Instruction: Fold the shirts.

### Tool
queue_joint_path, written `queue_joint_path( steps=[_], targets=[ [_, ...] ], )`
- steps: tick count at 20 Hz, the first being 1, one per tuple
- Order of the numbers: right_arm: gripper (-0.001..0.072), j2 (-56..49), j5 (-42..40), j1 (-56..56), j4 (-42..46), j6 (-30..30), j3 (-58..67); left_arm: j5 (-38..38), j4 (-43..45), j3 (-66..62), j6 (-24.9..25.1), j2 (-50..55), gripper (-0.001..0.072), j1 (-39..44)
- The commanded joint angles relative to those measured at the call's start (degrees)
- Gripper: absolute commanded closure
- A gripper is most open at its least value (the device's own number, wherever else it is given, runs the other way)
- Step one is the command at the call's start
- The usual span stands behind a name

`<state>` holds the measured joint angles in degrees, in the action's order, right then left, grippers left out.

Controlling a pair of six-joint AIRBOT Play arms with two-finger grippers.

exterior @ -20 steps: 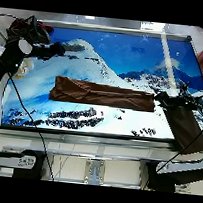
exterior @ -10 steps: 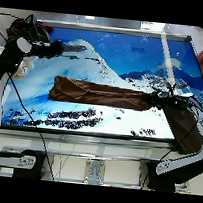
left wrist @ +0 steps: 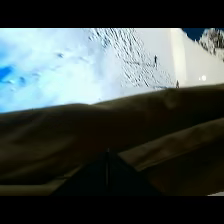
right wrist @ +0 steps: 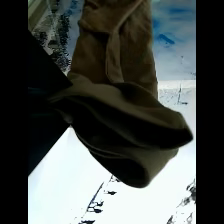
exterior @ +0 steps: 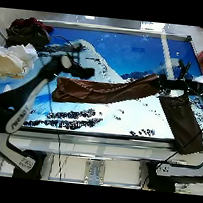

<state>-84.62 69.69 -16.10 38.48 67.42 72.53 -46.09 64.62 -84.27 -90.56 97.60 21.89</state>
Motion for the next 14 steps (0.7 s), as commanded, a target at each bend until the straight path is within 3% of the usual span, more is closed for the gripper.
queue_joint_path(
  steps=[1,4,10,14],
  targets=[
    [0.0677,4.39,4.92,4.48,5.9,6.47,5.79,3.32,-4.74,-0.07,0.63,7.43,0.0691,8.83],
    [0.0677,4.7,5.77,9.9,6.6,8.02,9.49,6.91,-7.06,-0.09,0.55,9.64,0.0691,11.65],
    [0.0678,4.7,0.57,20.44,9.35,9.62,14.43,3.45,-7.3,-3.61,1.14,10.6,0.069,10.14],
    [0.0679,4.7,-2.27,25.31,8.72,11.54,15.08,-3.98,2.93,-15.28,2.12,4.87,0.0689,0.74]
  ],
)
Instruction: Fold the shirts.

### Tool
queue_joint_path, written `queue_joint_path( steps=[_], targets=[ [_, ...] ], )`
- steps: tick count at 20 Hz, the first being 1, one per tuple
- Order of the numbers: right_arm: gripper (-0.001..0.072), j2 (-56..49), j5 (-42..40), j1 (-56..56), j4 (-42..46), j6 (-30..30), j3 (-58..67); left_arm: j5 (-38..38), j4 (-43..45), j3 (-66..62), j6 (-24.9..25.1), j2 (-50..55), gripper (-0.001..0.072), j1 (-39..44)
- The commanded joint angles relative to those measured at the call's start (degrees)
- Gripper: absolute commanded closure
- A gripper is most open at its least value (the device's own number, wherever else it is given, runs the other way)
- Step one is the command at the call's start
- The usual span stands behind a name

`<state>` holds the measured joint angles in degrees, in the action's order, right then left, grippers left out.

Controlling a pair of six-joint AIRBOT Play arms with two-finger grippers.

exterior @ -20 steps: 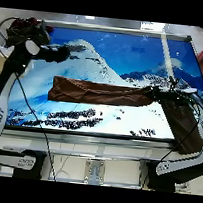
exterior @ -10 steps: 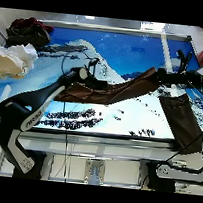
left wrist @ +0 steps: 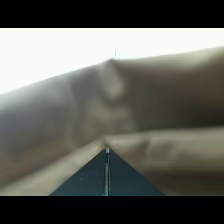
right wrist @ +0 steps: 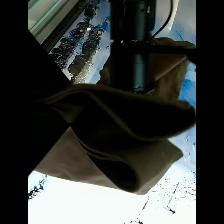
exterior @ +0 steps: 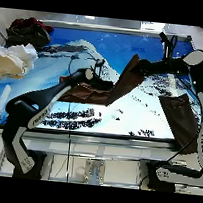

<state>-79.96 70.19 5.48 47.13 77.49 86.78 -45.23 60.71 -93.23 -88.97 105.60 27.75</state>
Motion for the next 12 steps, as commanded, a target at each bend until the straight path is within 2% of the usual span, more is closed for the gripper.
queue_joint_path(
  steps=[1,3,7,12],
  targets=[
    [0.0679,0.02,-4.83,5.64,0.09,1.95,0.83,-6.6,11.1,-8.94,0.5,-5.9,0.069,-8.72],
    [0.068,-0.46,-10.05,9.86,0.35,2.54,0.83,-8.72,16.2,-12.11,0.5,-11.58,0.0689,-15.52],
    [0.068,-5.68,-20.5,19.56,-0.9,6.1,0.83,-9.57,16.94,-12.66,2.49,-22.53,0.069,-28.09],
    [0.068,-16.48,-37.42,30.69,-8.39,6.08,0.83,-14.16,17.77,-12.57,5.03,-25.55,0.069,-36.15]
  ],
)
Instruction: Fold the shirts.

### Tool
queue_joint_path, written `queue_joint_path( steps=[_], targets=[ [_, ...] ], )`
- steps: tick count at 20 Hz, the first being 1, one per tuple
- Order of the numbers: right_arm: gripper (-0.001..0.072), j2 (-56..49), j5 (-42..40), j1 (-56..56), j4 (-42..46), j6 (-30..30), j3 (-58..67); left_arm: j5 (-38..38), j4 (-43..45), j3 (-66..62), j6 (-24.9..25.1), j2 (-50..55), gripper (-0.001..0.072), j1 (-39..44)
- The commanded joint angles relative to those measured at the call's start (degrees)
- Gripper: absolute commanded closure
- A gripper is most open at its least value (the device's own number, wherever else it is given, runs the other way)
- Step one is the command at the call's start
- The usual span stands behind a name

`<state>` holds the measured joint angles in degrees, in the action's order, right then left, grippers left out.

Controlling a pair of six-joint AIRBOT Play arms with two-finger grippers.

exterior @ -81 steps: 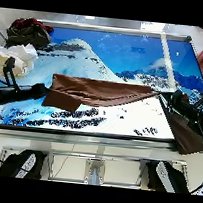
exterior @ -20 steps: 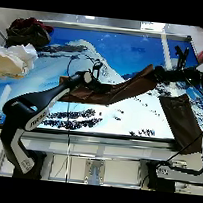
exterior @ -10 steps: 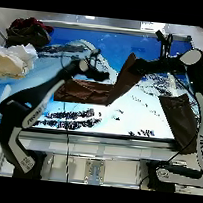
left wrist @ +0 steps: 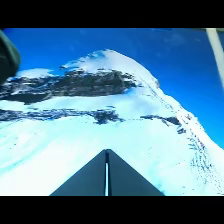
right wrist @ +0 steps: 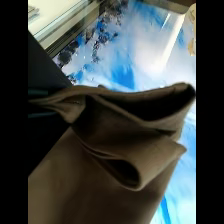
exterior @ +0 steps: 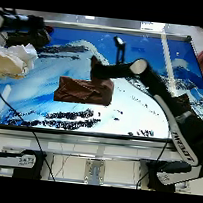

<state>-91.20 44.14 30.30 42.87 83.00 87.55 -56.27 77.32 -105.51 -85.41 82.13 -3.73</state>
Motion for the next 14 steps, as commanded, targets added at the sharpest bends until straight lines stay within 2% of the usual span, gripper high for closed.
queue_joint_path(
  steps=[1,4,5,6,7,10,12,14],
  targets=[
    [0.068,-6.8,-14.86,7.21,-6.29,-0.2,0.09,-3.69,1.16,-0.28,1.46,-2.08,0.069,-5.31],
    [0.0668,-9.35,-18.4,10.19,-17.38,-9.46,0.07,-3.15,0.68,-0.28,1.44,-2.01,0.0689,-5.86],
    [0.052,-9.4,-19.28,10.64,-17.18,-10.01,0.07,-3.17,0.66,-0.28,1.42,-2.01,0.0689,-5.86],
    [0.0254,-9.38,-20.63,10.47,-17.64,-9.94,0.07,-3.19,0.48,-0.28,1.42,-1.99,0.0689,-5.86],
    [0.0175,-9.35,-22.05,9.81,-18.53,-9.94,0.07,-3.21,0.26,-0.28,1.42,-1.99,0.069,-5.86],
    [0.0174,-8.31,-19.56,4.13,-16.13,-9.97,0.07,-3.8,0.09,-0.28,1.44,-1.99,0.069,-5.86],
    [0.0175,-6.67,-12.46,-2.67,-10.75,-9.38,0.07,-4.81,0.13,-0.28,1.46,-1.99,0.0689,-5.86],
    [0.0175,-5.73,-1.81,-10.6,-3.74,-3.89,0.04,-5.09,0.15,-0.28,1.49,-1.99,0.0689,-5.86]
  ],
)
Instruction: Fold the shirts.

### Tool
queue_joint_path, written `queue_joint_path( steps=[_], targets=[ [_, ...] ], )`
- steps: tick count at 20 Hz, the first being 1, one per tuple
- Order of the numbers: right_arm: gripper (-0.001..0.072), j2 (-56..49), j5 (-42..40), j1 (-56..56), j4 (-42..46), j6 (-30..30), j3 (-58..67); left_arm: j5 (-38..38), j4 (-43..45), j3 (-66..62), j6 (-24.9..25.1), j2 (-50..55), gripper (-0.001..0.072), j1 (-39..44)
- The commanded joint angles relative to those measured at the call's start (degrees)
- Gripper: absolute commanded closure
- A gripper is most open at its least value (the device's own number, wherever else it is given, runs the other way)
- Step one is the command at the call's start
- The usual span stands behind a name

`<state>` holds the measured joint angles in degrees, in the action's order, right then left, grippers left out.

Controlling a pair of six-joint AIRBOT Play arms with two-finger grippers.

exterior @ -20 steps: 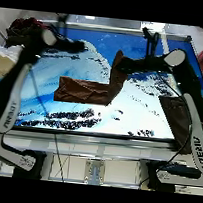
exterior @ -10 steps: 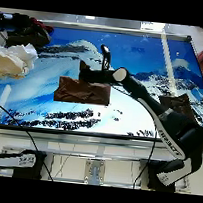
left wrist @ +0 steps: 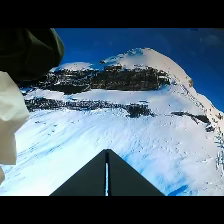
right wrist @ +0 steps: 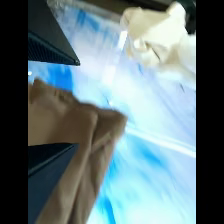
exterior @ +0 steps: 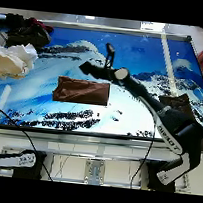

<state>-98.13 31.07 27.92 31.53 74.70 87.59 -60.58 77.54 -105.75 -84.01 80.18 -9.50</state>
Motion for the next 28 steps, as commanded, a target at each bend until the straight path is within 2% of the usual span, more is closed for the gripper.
queue_joint_path(
  steps=[1,3,4,5,6,9,14,21,22,23,25,28],
  targets=[
    [0.0174,1.11,16.57,-11.65,11.69,8.44,-0.26,-0.59,-0.07,-0.04,0.09,-0.04,0.0689,-0.09],
    [0.0173,0.92,24.11,-16.33,18.51,13.53,-3.19,-0.15,-0.07,-0.04,0.09,-0.04,0.0689,-0.09],
    [0.0163,0.63,25.29,-17.44,18.36,13.77,-5.35,0.24,-0.09,-0.04,0.09,-0.04,0.0689,-0.09],
    [0.012,0.02,25.9,-18.05,16.68,13.49,-7.32,0.66,-0.11,-0.04,0.07,-0.04,0.0689,-0.09],
    [0.0087,-0.94,25.88,-18.34,14.19,12.07,-8.98,1.14,-0.13,-0.04,0.07,-0.04,0.0689,-0.09],
    [0.0057,-5.11,26.97,-17.81,4.11,6.23,-10.27,1.18,-0.11,-0.04,0.09,-0.04,0.0689,-0.09],
    [0.0057,-11.63,27.34,-15.26,-10.75,-2.97,-10.25,1.11,-0.07,-0.04,1.95,-0.04,0.0689,-0.09],
    [0.0075,-15.8,23.23,-9.35,-21.05,-9.49,-8.13,1.03,-0.07,-0.04,3.04,-0.04,0.0689,-0.09],
    [0.0192,-15.8,22.8,-8.61,-21.44,-10.78,-6.62,0.87,-0.02,-0.04,3.06,-0.04,0.0689,-0.09],
    [0.0394,-15.8,22.51,-8.41,-21.68,-12.0,-4.87,0.76,0.11,-0.04,3.1,-0.04,0.0689,-0.09],
    [0.068,-15.78,23.04,-8.5,-22.43,-13.11,-0.68,0.63,0.11,-0.04,4.39,-0.04,0.0689,-0.09],
    [0.0676,-14.34,25.46,-11.91,-20.37,-12.24,7.34,0.63,0.37,-0.04,4.55,-0.04,0.0689,-0.09]
  ],
)
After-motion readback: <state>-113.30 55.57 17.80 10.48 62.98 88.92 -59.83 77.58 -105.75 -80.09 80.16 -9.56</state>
